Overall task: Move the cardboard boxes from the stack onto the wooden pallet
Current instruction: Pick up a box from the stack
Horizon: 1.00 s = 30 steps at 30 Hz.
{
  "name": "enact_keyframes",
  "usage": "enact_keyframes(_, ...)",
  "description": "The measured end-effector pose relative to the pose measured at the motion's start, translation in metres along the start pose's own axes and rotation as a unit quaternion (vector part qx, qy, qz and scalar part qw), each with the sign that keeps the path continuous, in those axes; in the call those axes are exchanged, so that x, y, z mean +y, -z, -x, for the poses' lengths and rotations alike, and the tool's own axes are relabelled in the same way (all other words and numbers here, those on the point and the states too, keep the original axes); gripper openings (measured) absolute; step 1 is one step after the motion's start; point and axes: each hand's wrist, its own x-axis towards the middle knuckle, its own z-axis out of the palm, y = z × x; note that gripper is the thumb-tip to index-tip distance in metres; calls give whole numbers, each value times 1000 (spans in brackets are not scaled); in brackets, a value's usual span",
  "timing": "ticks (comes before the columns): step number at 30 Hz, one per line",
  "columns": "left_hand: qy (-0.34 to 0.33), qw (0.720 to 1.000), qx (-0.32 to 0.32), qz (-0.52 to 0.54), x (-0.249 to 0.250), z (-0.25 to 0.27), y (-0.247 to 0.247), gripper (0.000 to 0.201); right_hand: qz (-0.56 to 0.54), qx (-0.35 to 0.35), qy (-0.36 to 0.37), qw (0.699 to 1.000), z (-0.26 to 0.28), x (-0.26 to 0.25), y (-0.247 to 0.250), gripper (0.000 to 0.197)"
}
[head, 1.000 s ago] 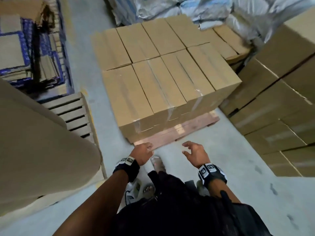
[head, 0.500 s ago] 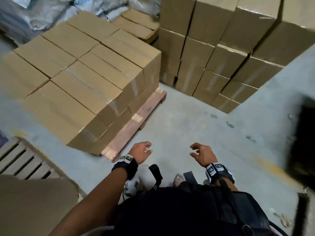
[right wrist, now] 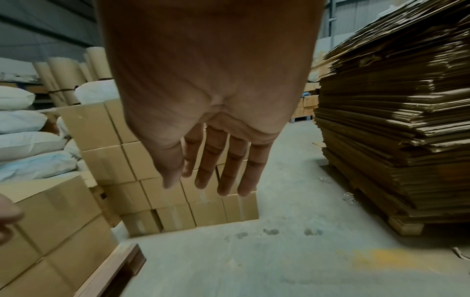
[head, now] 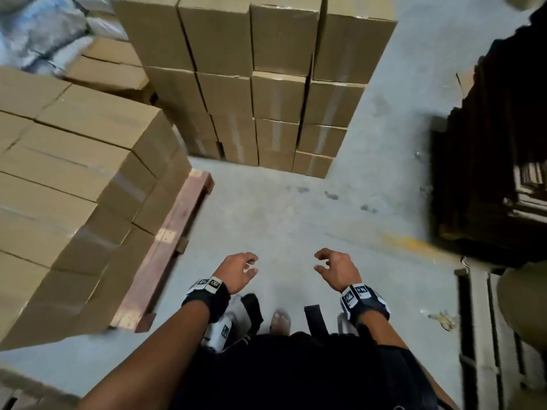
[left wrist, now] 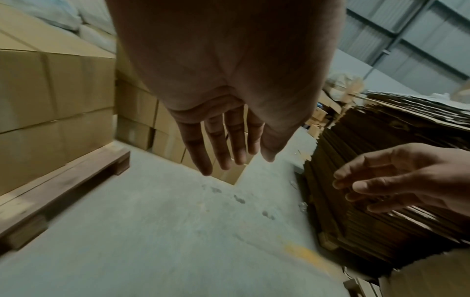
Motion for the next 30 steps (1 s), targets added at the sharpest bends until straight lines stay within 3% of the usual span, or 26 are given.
enact_keyframes(10,-88,993,-51,-58,92,-139,28,39,-27,61,-45,997,-60,29,70,32)
enact_keyframes(18,-95,989,-96,-59,135,-283,72,39,-23,65,-67,995,-178,29,138,32)
enact_keyframes(24,-166,983,-36,-65,223,-406,177,39,-36,164,-37,985,-292,-5,268,33)
enact_keyframes(30,-229,970,59,-53,327,-500,286,38,-36,314,55,947,-387,-48,427,32)
